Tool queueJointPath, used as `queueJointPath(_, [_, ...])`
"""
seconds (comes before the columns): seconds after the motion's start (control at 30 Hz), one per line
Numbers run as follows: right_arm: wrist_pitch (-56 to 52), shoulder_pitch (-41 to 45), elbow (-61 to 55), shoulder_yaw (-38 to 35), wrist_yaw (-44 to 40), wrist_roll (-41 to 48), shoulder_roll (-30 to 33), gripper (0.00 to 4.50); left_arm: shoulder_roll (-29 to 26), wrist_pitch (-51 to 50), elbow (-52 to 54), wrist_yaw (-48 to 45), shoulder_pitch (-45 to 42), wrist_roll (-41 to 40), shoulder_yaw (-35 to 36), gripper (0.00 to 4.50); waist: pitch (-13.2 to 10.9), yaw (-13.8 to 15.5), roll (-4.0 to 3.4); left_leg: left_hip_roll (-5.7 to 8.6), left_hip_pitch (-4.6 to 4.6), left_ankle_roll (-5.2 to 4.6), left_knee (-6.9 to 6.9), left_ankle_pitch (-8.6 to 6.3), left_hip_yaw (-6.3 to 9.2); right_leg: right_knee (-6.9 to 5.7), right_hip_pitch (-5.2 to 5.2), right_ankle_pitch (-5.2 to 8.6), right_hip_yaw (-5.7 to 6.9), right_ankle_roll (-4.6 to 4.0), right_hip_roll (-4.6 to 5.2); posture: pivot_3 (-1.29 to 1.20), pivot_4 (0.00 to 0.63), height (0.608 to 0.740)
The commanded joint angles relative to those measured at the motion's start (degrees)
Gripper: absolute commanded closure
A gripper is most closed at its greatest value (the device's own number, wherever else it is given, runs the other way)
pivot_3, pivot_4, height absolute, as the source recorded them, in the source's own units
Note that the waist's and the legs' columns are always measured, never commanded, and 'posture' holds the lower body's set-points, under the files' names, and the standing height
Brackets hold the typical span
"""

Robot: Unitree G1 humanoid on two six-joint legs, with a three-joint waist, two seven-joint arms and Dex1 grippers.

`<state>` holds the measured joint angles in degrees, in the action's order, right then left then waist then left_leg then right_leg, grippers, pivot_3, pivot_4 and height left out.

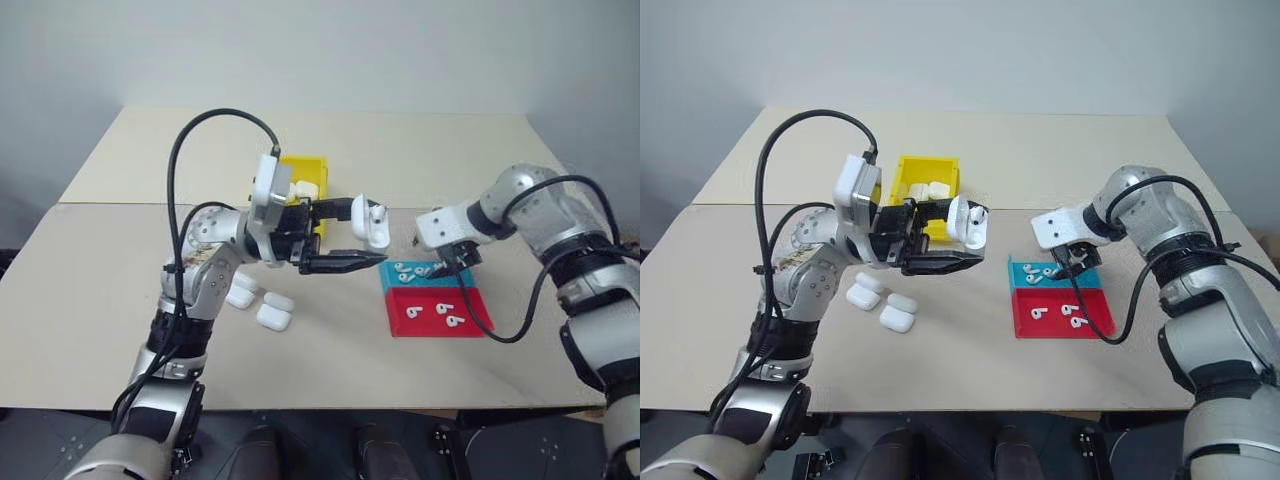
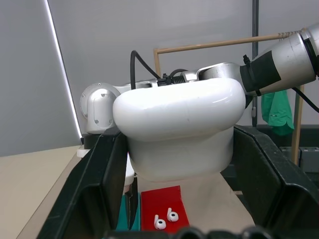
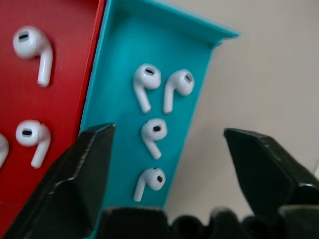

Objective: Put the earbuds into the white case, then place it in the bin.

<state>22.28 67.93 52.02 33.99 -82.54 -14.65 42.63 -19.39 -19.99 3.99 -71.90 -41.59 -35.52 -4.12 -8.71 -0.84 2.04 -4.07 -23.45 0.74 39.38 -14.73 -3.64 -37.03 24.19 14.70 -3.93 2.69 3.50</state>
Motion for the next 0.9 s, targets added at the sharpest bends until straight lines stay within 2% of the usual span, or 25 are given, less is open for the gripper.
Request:
queueJointPath(0.03, [4.85, 3.77, 6.37, -0.15, 1.26, -3.87, -1.67, 0.83, -0.75, -0.2, 3.63, 1.25, 0.41, -1.34, 1.21, 1.64, 0.0, -0.09, -0.01, 0.0, 0.02, 0.01, 0.0, 0.01, 0.0, -0.02, 0.0, 0.0, 0.0, 0.0, 0.0, 0.0, 0.15, 0.74])
queueJointPath(0.27, [8.59, 5.78, 13.6, -1.54, 2.25, -6.5, -5.55, 0.83, -2.01, -0.56, 5.52, 2.91, 1.52, -1.81, 1.47, 1.64, -0.01, -0.29, -0.02, -0.02, 0.1, 0.05, 0.0, 0.03, -0.03, -0.08, -0.04, 0.0, -0.01, 0.0, -0.01, 0.0, 0.15, 0.74])
queueJointPath(0.4, [8.8, 5.49, 14.78, -2.26, 2.87, -7.11, -6.75, 1.64, -2.21, -0.83, 6.44, 3.54, 1.86, -2.07, 1.36, 1.64, -0.02, -0.3, -0.04, -0.02, 0.08, 0.05, 0.0, 0.03, -0.03, -0.09, -0.02, 0.0, -0.01, 0.0, -0.01, 0.0, 0.15, 0.74])
queueJointPath(0.9, [8.66, 4.74, 17.38, -2.58, 5.82, -10.27, -8.11, 1.64, -2.55, -1.79, 8.05, 4.4, 2.36, -2.51, 1.26, 1.64, -0.04, -0.34, -0.07, -0.02, 0.15, 0.07, 0.0, 0.04, -0.04, -0.1, -0.08, 0.0, -0.01, 0.0, -0.01, 0.0, 0.15, 0.74])
